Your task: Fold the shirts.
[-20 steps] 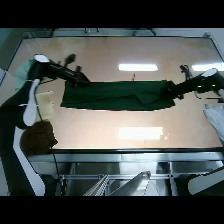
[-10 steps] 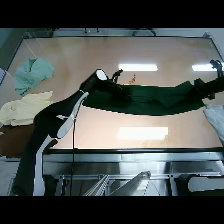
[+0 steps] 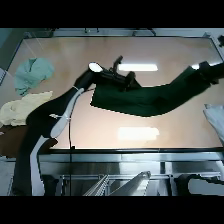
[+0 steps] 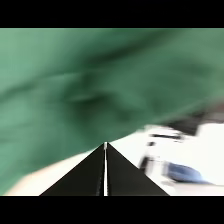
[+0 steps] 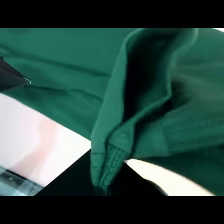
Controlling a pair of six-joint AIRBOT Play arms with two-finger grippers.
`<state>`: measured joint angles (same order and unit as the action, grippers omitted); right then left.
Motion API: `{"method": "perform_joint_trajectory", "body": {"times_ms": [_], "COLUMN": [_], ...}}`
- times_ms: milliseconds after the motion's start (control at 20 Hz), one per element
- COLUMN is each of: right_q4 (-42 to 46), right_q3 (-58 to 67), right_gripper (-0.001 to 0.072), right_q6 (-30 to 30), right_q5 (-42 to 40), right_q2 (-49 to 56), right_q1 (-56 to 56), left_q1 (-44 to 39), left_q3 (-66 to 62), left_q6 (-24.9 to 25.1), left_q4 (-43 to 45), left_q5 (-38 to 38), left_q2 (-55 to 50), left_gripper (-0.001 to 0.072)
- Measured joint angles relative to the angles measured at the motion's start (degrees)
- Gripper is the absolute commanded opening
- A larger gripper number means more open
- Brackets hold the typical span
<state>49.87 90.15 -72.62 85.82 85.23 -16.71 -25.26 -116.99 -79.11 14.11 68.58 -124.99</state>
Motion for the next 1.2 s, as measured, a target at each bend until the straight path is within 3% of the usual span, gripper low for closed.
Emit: {"method": "perform_joint_trajectory", "body": {"times_ms": [200, 350, 400, 450, 500, 550, 600, 700, 1000, 1200], "right_q4": [-2.62, -3.41, -3.43, -3.72, -4.37, -5.55, -7.43, -11.15, -16.02, -11.23], "right_q3": [2.25, 7.34, 10.03, 13.42, 16.94, 20.50, 23.21, 26.45, 25.88, 22.51], "right_gripper": [0.0018, 0.0032, 0.0328, 0.0425, 0.0269, 0.0198, 0.0198, 0.0090, 0.0089, 0.0086], "right_q6": [-2.71, -4.15, -4.48, -4.81, -4.98, -5.07, -5.27, -4.70, -4.59, -8.00], "right_q5": [-10.95, -18.93, -20.85, -22.40, -23.23, -23.15, -22.62, -20.22, -5.05, 2.84], "right_q2": [3.76, 13.68, 17.99, 22.86, 27.34, 31.50, 34.47, 37.09, 30.49, 21.55], "right_q1": [17.03, 30.67, 34.51, 38.25, 41.29, 43.98, 45.86, 47.34, 40.06, 32.37], "left_q1": [9.84, 16.90, 18.86, 20.46, 21.75, 22.60, 23.21, 23.96, 24.70, 24.81], "left_q3": [0.00, -0.02, 0.04, 0.37, 1.20, 2.40, 4.00, 7.52, 17.51, 20.92], "left_q6": [6.62, 9.70, 10.54, 11.06, 11.56, 11.89, 12.22, 13.31, 15.91, 16.70], "left_q4": [-19.26, -26.36, -27.67, -28.76, -29.68, -29.99, -30.32, -31.06, -31.95, -32.11], "left_q5": [12.61, 20.17, 22.40, 24.17, 25.66, 26.38, 27.12, 28.81, 33.29, 36.11], "left_q2": [6.80, 11.45, 12.76, 14.01, 15.21, 16.24, 17.22, 18.99, 20.98, 21.22], "left_gripper": [0.0016, 0.0016, 0.0016, 0.0016, 0.0017, 0.0017, 0.0017, 0.0016, 0.0016, 0.0016]}}
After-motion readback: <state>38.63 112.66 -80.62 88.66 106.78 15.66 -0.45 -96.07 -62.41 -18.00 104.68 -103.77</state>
